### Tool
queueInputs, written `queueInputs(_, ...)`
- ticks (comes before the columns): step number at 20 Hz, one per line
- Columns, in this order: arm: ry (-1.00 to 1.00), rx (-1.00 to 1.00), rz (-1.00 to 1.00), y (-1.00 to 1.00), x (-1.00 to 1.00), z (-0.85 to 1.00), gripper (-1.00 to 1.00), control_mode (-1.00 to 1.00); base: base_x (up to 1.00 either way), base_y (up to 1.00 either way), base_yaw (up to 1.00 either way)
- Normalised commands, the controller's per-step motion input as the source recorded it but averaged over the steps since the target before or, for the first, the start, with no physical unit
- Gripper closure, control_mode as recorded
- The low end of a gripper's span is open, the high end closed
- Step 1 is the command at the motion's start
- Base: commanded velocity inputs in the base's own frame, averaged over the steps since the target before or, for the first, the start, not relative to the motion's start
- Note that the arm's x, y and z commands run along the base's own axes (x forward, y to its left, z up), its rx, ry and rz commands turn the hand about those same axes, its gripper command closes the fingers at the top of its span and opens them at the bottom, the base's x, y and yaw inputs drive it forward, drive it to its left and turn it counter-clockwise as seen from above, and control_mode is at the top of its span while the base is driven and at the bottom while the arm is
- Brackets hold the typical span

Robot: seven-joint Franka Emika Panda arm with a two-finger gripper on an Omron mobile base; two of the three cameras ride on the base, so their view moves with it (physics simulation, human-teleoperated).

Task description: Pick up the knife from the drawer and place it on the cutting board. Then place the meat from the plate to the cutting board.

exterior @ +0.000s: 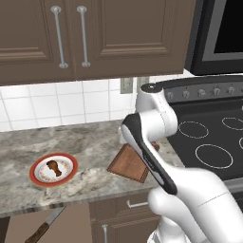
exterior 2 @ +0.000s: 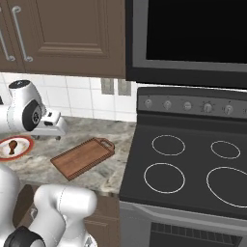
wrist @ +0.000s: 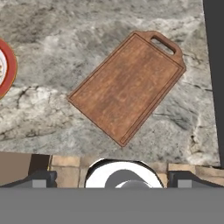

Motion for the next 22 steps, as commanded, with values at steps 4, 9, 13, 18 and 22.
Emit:
queueInputs(4, 0.00, 0.02, 0.00, 0.19, -0.17, 0.00, -1.00, -1.00, 0.00, 0.00, 0.00)
queueInputs(9, 0.00, 0.00, 0.00, 0.28, -0.24, 0.00, -1.00, -1.00, 0.00, 0.00, 0.00)
queueInputs(13, 0.04, 0.00, 0.00, 0.29, -0.31, 0.00, -1.00, -1.00, 0.00, 0.00, 0.00)
queueInputs(18, 0.04, 0.02, 0.00, 0.13, -0.41, -0.06, -1.00, -1.00, 0.00, 0.00, 0.00)
queueInputs(22, 0.04, 0.04, 0.00, 0.10, -0.46, -0.15, -1.00, -1.00, 0.00, 0.00, 0.00)
